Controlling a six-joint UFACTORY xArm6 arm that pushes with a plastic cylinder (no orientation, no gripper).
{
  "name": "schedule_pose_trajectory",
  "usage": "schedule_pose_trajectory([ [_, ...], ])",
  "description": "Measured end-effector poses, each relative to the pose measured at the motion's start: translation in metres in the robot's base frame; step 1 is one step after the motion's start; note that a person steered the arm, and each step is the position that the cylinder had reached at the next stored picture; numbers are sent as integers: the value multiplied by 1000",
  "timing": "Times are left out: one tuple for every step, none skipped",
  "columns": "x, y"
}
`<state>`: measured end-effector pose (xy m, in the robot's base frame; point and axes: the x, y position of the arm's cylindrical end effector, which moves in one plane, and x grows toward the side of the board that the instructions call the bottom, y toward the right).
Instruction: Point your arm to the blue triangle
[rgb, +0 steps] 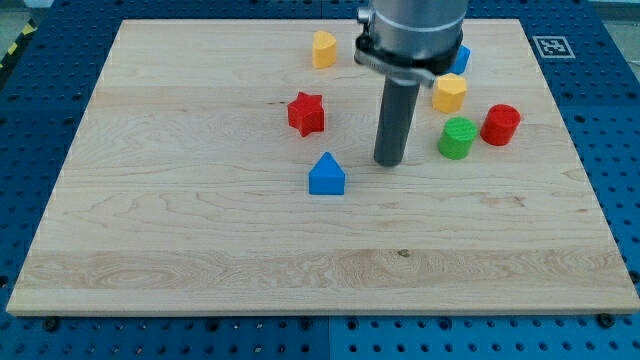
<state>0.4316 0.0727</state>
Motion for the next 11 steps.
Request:
schedule_pose_trajectory([
  [-85, -59],
  [-129, -146],
  [-170, -230],
  [-113, -253],
  [-25, -228],
  [22, -146],
  [-3, -119],
  [-76, -160],
  [-48, -136],
  [70, -78],
  [70, -65],
])
